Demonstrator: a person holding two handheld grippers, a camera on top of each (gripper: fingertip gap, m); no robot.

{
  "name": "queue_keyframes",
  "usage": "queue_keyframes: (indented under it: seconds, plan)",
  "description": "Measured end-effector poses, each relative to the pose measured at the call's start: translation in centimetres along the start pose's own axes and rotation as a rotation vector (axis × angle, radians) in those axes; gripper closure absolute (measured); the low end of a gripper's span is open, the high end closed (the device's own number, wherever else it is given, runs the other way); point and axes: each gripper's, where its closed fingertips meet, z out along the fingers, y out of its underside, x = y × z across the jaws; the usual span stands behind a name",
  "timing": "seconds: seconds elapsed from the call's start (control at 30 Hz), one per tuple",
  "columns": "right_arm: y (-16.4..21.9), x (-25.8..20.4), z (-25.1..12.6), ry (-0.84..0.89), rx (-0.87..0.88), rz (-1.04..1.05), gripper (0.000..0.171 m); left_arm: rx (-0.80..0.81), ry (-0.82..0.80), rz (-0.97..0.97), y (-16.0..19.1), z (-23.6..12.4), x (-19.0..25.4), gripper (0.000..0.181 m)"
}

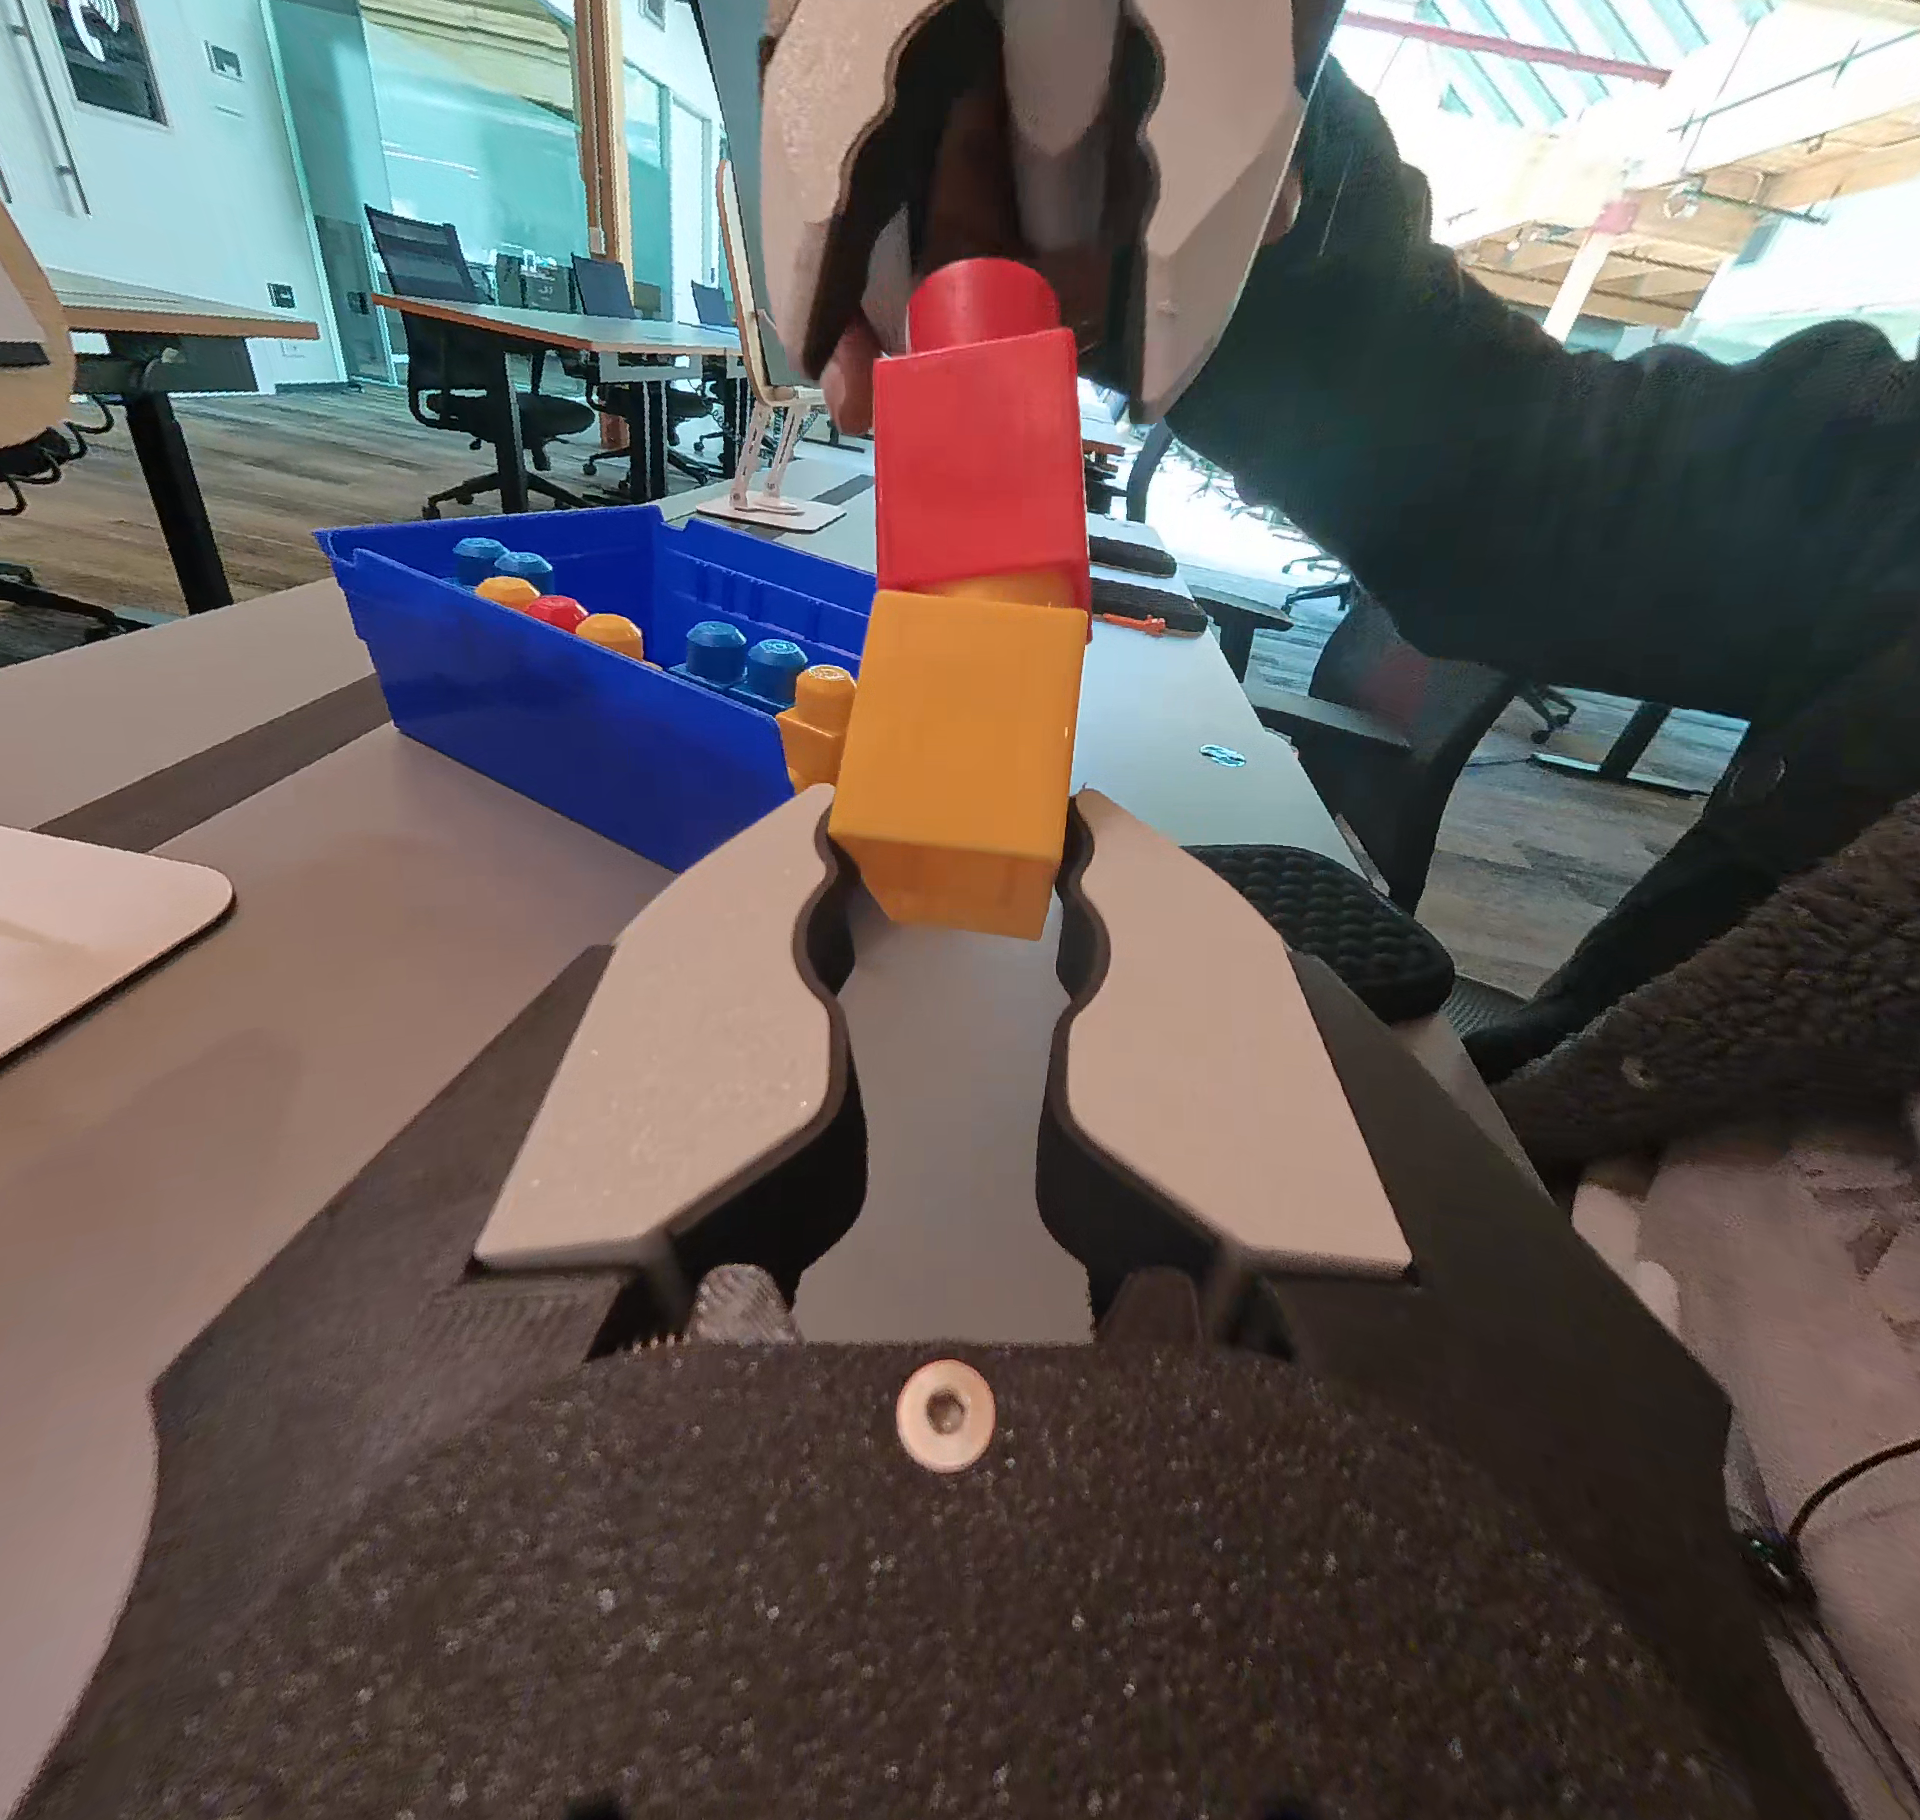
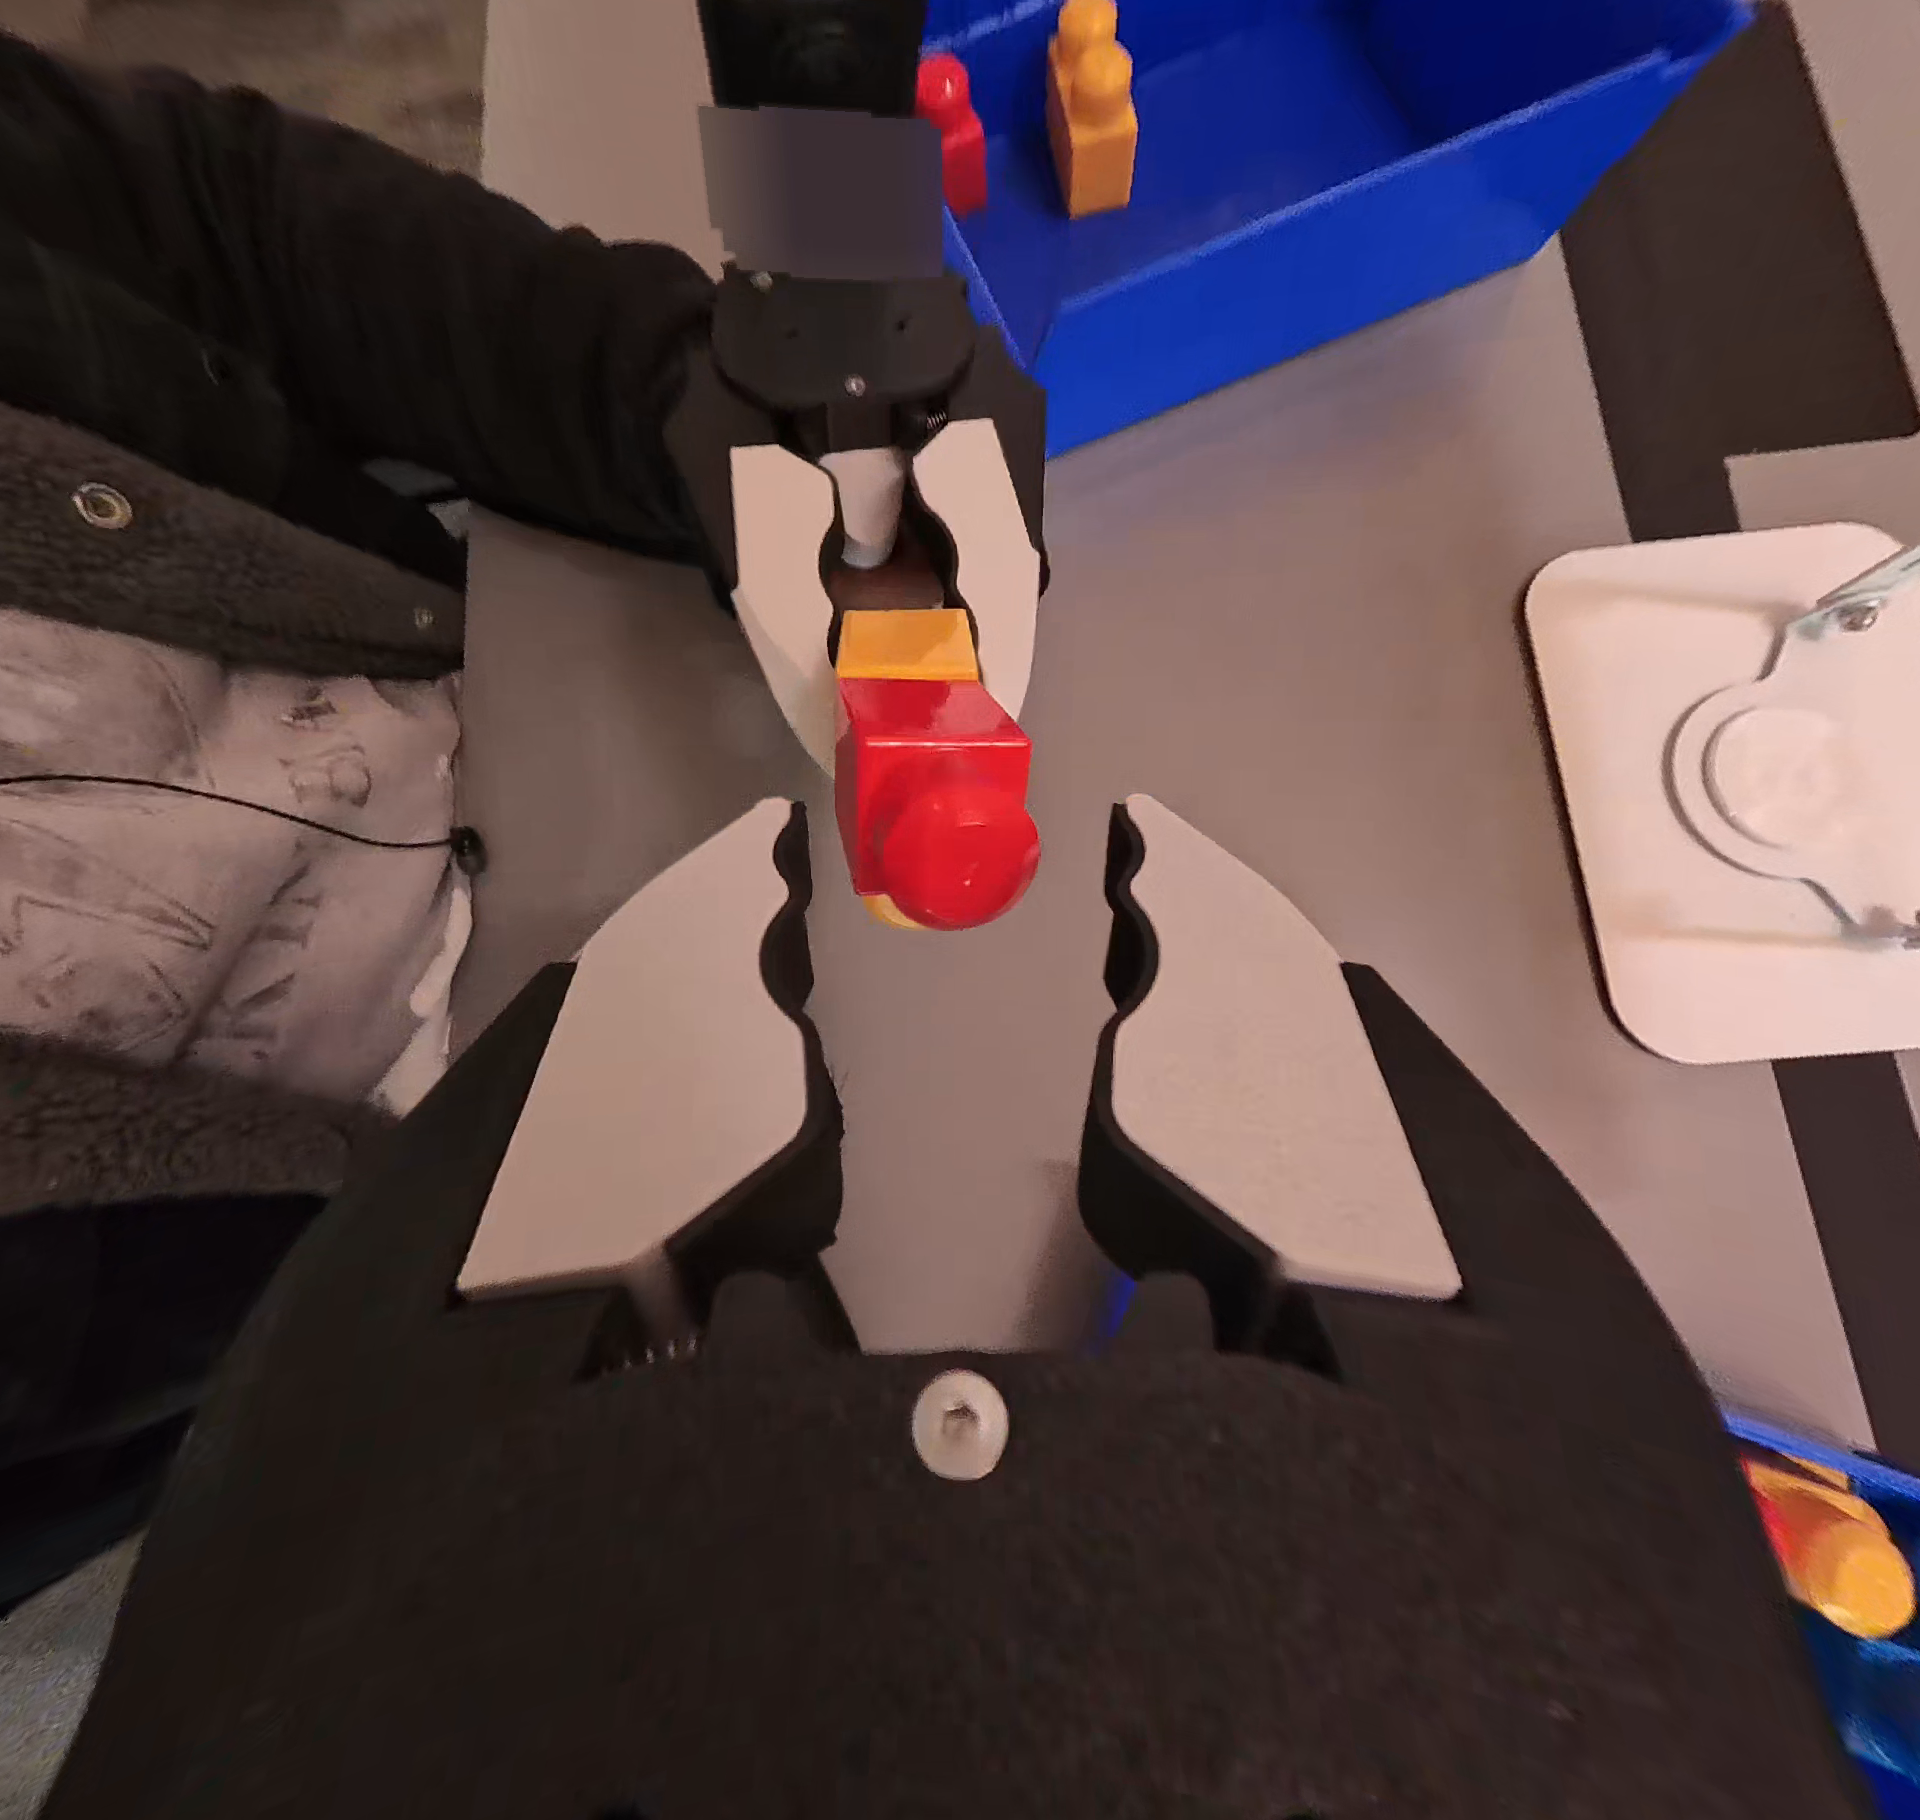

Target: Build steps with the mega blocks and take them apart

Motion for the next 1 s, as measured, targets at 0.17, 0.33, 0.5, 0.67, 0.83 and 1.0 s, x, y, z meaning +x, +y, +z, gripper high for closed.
queue_keyframes:
  seconds: [0.17, 0.33, 0.5, 0.67, 0.83, 1.0]
  plan:
    - [0.3, 0.0, 0.9, -0.037, -0.055, 0.008, 0.134, 0.012, -0.007, -0.016, -0.1, -0.2, -0.2, 0.144]
    - [-0.3, 0.0, 0.9, -0.024, 0.012, -0.004, 0.136, 0.047, -0.009, -0.040, -0.7, -0.5, -0.3, 0.144]
    - [-0.6, 0.3, 1.1, 0.030, 0.077, -0.018, 0.136, 0.060, -0.038, -0.050, -1.0, -0.7, -0.8, 0.145]
    - [-0.1, 0.2, 1.7, 0.029, 0.070, -0.026, 0.137, 0.017, -0.042, -0.043, -0.4, -0.6, -0.8, 0.145]
    - [0.3, -0.6, 2.1, -0.050, 0.046, -0.053, 0.138, -0.035, -0.014, -0.030, 0.2, -0.4, -0.3, 0.145]
    - [0.7, -1.3, 2.2, -0.076, 0.034, -0.208, 0.138, -0.079, 0.042, -0.036, 1.2, 0.1, 0.6, 0.145]
